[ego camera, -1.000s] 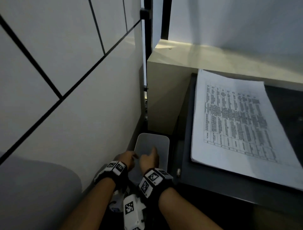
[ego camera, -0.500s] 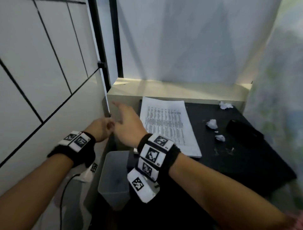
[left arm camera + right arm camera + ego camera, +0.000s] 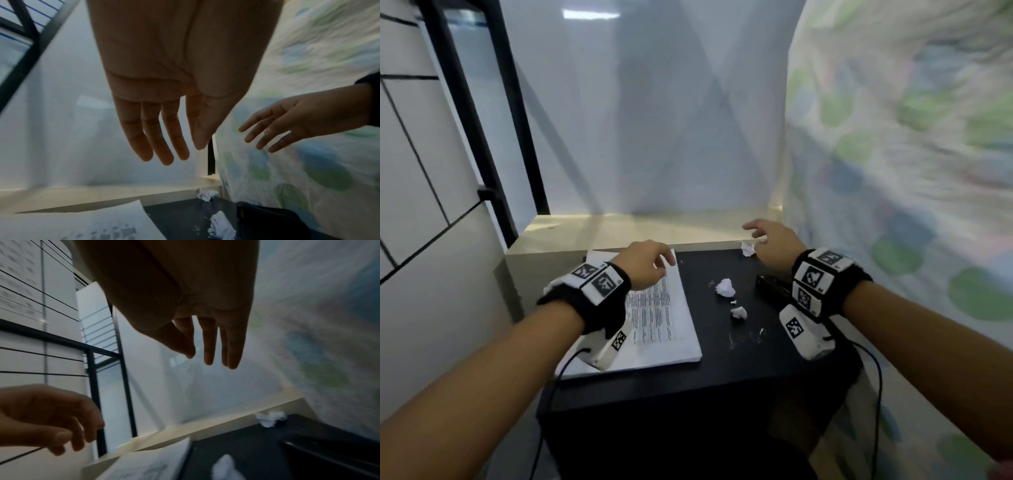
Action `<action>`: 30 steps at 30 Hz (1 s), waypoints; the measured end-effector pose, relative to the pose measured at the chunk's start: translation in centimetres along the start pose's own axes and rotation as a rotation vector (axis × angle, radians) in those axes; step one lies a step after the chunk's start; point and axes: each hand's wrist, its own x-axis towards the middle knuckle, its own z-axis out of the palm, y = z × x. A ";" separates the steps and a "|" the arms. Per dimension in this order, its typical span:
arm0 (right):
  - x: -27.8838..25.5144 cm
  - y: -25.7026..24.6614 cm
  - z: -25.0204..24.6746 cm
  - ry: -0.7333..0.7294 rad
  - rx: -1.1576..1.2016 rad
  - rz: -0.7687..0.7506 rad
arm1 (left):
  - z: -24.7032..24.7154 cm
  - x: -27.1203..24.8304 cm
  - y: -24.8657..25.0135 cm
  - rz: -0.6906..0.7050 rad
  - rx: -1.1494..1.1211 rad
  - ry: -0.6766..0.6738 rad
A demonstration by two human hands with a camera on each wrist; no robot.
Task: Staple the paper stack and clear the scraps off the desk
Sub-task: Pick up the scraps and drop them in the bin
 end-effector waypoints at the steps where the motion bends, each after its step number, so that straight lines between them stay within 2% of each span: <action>1: 0.5 1.2 -0.2 0.004 -0.029 0.013 | 0.7 0.9 0.9 0.014 0.015 -0.023; 3: 1.5 3.4 0.2 -0.012 -0.091 0.025 | 2.2 2.9 2.2 0.039 0.042 -0.060; 7: 3.3 6.6 2.0 -0.217 -0.254 0.036 | 5.1 6.9 4.1 0.042 0.094 -0.145; 9: 4.8 7.7 3.1 -0.269 -0.306 0.039 | 6.5 8.6 4.6 0.028 0.125 -0.180; 15: 10.8 9.9 4.4 -0.164 -0.362 0.010 | 10.8 12.7 4.2 -0.002 0.157 -0.267; 18: 13.9 10.8 4.4 -0.181 -0.395 0.005 | 12.4 14.4 3.9 0.018 0.175 -0.328; 24: 18.5 13.1 5.3 -0.253 -0.412 0.071 | 13.2 16.3 3.3 0.110 0.225 -0.403; 27: 19.9 14.4 6.4 -0.401 -0.384 0.062 | 13.0 16.9 3.0 0.119 0.175 -0.432; 30: 20.7 15.1 6.8 -0.455 -0.394 0.051 | 12.2 16.8 3.1 0.143 0.114 -0.440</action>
